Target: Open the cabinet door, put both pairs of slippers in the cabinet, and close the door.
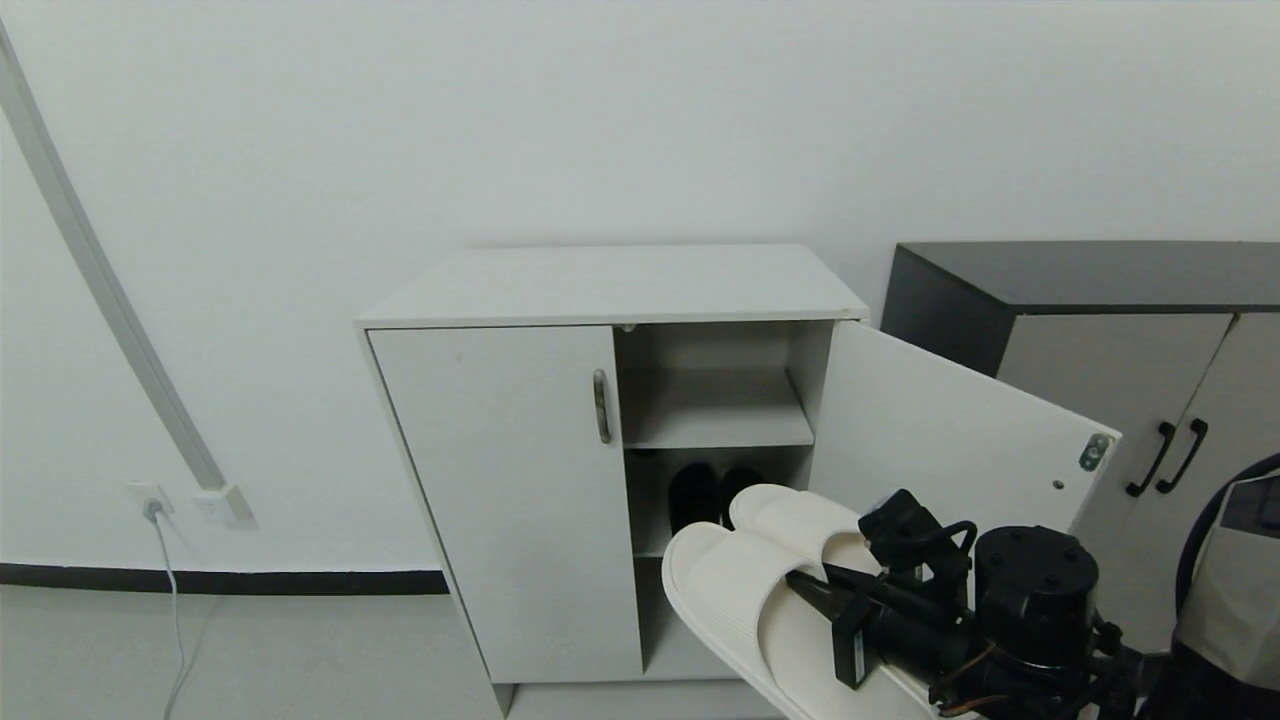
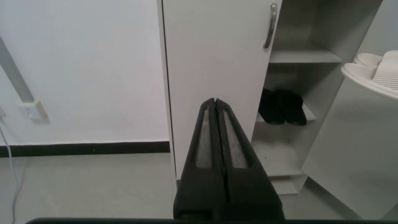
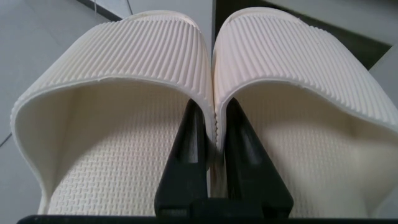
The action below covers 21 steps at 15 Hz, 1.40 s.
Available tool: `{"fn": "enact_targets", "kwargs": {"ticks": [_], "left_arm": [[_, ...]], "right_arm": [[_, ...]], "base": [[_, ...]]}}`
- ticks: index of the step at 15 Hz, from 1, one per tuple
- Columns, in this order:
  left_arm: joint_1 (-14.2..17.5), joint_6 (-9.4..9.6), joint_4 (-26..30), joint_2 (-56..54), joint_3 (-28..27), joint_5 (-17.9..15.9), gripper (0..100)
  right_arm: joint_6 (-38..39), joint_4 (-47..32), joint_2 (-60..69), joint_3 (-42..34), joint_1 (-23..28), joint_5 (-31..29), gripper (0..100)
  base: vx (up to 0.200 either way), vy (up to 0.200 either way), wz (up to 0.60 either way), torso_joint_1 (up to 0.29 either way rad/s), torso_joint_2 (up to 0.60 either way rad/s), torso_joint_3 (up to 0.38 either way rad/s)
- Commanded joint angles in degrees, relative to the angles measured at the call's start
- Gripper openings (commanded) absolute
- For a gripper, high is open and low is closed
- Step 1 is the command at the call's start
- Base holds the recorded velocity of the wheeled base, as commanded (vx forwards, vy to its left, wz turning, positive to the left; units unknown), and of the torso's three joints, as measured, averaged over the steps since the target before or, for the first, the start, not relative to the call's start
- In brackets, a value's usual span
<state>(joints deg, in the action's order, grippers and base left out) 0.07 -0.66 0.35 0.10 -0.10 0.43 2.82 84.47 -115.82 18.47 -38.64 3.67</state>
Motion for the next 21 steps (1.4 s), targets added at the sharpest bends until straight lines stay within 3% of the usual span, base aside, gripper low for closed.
{"fn": "enact_targets", "kwargs": {"ticks": [1, 11, 21], "left_arm": [[0.0, -0.04, 0.0, 0.0, 0.0, 0.0, 0], [0.0, -0.04, 0.0, 0.0, 0.0, 0.0, 0], [0.0, -0.04, -0.1, 0.0, 0.0, 0.1, 0]], "right_arm": [[0.0, 0.2, -0.1, 0.0, 0.0, 0.0, 0], [-0.1, 1.5, -0.6, -0.6, 0.0, 0.0, 0], [-1.2, 4.3, -1.8, -2.4, -0.3, 0.2, 0]], "base": [[0.000, 0.000, 0.00, -0.144, 0.48, 0.315], [0.000, 0.000, 0.00, -0.094, 0.44, 0.341], [0.000, 0.000, 0.00, -0.008, 0.03, 0.027]]}}
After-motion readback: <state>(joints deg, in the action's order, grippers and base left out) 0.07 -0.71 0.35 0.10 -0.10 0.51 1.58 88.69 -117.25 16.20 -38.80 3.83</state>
